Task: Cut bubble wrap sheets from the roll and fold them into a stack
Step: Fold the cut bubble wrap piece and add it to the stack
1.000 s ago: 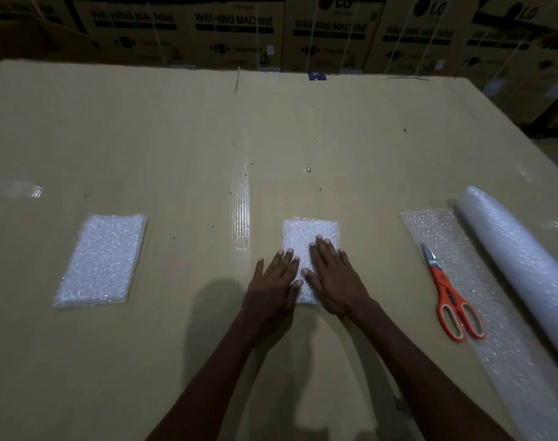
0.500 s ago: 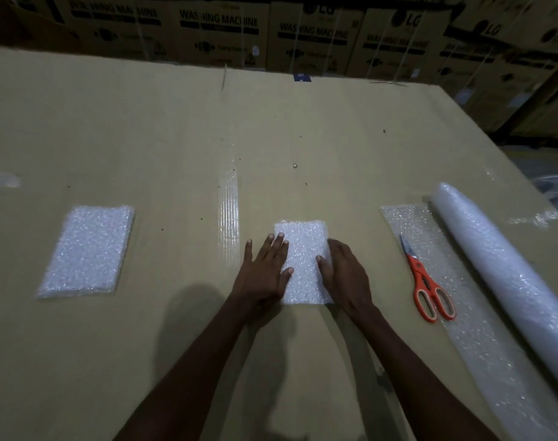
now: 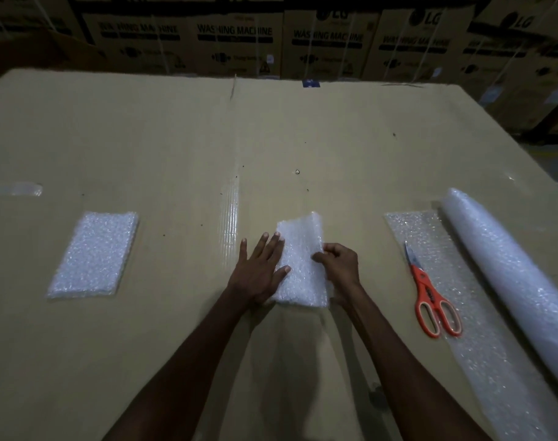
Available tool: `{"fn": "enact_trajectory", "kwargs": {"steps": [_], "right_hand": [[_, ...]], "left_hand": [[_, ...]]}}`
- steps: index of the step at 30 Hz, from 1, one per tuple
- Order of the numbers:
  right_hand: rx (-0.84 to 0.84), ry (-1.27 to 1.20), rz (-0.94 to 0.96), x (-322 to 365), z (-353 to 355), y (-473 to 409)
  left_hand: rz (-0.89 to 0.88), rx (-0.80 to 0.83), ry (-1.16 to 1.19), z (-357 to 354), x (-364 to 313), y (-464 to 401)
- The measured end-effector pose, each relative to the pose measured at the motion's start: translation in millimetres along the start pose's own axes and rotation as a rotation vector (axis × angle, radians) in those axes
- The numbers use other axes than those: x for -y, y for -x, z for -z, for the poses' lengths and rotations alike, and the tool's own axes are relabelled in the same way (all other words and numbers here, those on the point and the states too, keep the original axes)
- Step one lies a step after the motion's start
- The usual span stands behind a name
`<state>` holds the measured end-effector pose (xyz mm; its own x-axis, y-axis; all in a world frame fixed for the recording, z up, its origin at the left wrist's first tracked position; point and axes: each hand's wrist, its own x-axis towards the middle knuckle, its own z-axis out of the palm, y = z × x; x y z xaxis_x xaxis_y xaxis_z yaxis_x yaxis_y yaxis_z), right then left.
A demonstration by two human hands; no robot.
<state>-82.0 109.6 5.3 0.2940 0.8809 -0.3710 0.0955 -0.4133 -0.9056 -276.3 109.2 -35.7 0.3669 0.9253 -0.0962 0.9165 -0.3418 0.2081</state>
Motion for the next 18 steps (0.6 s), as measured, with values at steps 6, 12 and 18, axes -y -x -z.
{"fn": "enact_trajectory", "kwargs": {"steps": [6, 12, 18], "right_hand": [[0.188, -0.194, 0.067, 34.9, 13.2, 18.1], [0.380, -0.287, 0.137, 71.8, 22.2, 33.0], [0.399, -0.281, 0.154, 79.9, 15.3, 50.4]], "left_hand": [[0.297, -0.155, 0.604, 25.4, -14.3, 9.3], [0.302, -0.195, 1.555, 82.5, -31.7, 33.4], [0.397, -0.377, 1.538, 100.1, -24.8, 61.8]]}}
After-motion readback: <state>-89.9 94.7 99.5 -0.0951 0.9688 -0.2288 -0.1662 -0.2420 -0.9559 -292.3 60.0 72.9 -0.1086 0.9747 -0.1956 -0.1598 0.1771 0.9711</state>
